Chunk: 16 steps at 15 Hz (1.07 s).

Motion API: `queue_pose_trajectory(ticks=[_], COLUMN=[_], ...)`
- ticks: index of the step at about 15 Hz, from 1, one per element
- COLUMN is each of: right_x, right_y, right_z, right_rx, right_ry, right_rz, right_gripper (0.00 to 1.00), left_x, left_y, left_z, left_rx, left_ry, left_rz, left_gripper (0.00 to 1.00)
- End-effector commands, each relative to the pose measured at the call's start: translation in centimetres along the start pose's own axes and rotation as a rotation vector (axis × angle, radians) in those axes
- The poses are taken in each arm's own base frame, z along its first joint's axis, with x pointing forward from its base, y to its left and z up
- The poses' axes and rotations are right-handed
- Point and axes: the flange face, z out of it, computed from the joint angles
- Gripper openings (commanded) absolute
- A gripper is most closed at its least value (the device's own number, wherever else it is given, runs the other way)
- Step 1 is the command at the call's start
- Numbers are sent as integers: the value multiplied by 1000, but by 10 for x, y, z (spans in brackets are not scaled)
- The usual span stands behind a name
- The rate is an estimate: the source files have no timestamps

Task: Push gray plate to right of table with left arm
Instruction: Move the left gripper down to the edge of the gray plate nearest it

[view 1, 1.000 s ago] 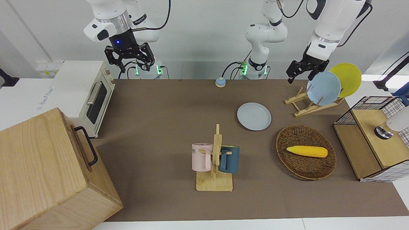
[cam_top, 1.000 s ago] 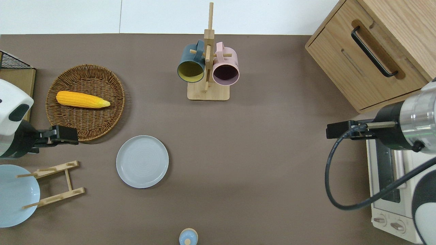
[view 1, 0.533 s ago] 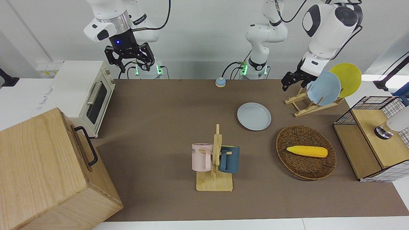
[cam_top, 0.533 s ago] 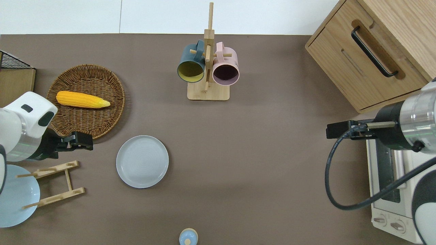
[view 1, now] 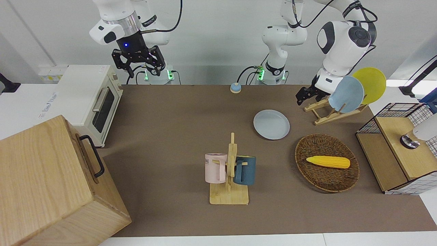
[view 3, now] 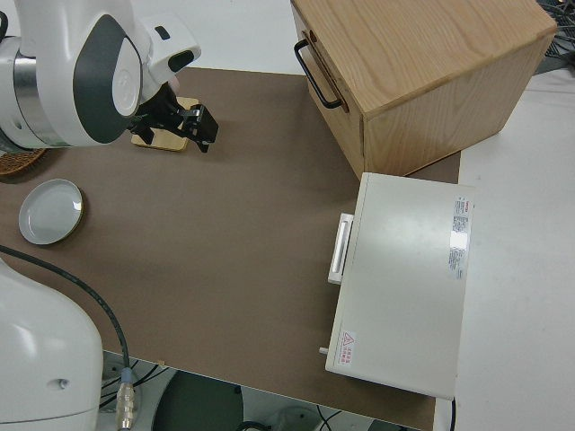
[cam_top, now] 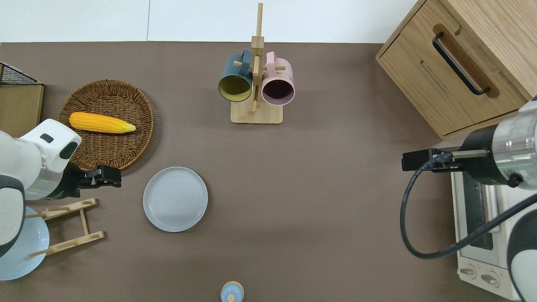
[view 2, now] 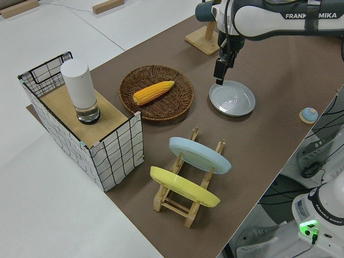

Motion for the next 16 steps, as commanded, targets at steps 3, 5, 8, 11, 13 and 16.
queue_pose_trajectory(ticks=[3,5,8,11,13,16], right_x=[1,1,1,1,1,1], right_y=[0,0,0,0,0,0], right_z=[-3,-3,-3,-3,-3,-3], right_rx=[18,18,18,18,18,18], right_ry=[0,0,0,0,0,0], right_rz=[3,4,3,3,3,3], right_gripper=[996,996,996,996,996,996], left_x=[-12,-15,-10,-5,-2,-1], left_y=[-5,-5,-2,2,2,2], left_z=[47,60,85,116,132,142], left_rx=[-20,-18,-30,-21,-19,-18], left_ry=[-4,-13,-25,-34,-30,-32], left_rz=[-12,-12,-21,-19,-19,-21], left_gripper=[981,981,981,981,981,968])
